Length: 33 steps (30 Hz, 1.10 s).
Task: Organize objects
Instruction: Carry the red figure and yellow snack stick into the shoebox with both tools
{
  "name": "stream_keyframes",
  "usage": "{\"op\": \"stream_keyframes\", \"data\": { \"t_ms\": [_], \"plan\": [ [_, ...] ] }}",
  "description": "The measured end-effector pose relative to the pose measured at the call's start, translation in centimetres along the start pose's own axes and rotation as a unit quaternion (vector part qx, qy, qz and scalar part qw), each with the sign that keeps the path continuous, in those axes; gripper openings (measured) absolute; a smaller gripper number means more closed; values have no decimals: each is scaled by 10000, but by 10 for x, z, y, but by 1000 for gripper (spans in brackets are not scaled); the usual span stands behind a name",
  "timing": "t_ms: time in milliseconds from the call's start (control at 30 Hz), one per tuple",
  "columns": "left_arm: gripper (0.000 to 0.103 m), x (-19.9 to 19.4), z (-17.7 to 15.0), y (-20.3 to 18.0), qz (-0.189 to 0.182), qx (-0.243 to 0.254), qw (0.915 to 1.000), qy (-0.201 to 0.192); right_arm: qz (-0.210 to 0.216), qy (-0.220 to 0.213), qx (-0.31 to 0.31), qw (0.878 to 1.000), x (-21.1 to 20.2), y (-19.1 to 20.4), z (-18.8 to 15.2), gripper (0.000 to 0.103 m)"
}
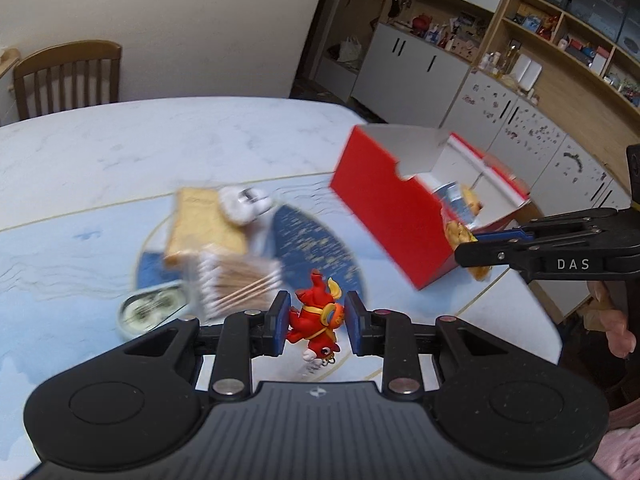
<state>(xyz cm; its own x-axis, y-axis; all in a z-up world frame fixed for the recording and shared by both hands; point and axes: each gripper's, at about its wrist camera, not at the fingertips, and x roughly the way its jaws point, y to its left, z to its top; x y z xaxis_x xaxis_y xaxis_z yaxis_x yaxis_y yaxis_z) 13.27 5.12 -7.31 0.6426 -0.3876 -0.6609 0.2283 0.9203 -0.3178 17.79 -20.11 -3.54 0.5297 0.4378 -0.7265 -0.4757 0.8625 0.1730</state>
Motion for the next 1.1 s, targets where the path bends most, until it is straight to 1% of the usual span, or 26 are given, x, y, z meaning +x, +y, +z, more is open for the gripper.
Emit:
{"op": "stream_keyframes", "data": {
  "t_ms": [233, 433, 600, 700, 833, 933, 1100],
  "plan": [
    [28, 14, 36, -48, -251, 152, 9994, -162, -224, -285, 162, 9992, -25, -59, 10, 17],
    [28, 24, 75, -90, -466, 369, 9976, -366, -389, -367, 320, 9981, -29, -107, 15, 17],
    [28, 31, 111, -119, -621, 533, 9949, -586, -441, -414, 369, 9975, -32, -137, 19, 17],
    [28, 39, 130, -136, -668, 652, 9937, -626, -471, -424, 332, 9974, -31, -149, 25, 17],
    [28, 57, 147, -157, -661, 879, 9921, -599, -487, -418, 313, 9974, -24, -165, 33, 17],
    [28, 78, 154, -170, -622, 992, 9922, -434, -494, -404, 267, 9976, -17, -175, 40, 17],
    [28, 121, 152, -185, -418, 1217, 9917, -87, -549, -236, 185, 9980, 4, -191, 50, 17]
  ]
}}
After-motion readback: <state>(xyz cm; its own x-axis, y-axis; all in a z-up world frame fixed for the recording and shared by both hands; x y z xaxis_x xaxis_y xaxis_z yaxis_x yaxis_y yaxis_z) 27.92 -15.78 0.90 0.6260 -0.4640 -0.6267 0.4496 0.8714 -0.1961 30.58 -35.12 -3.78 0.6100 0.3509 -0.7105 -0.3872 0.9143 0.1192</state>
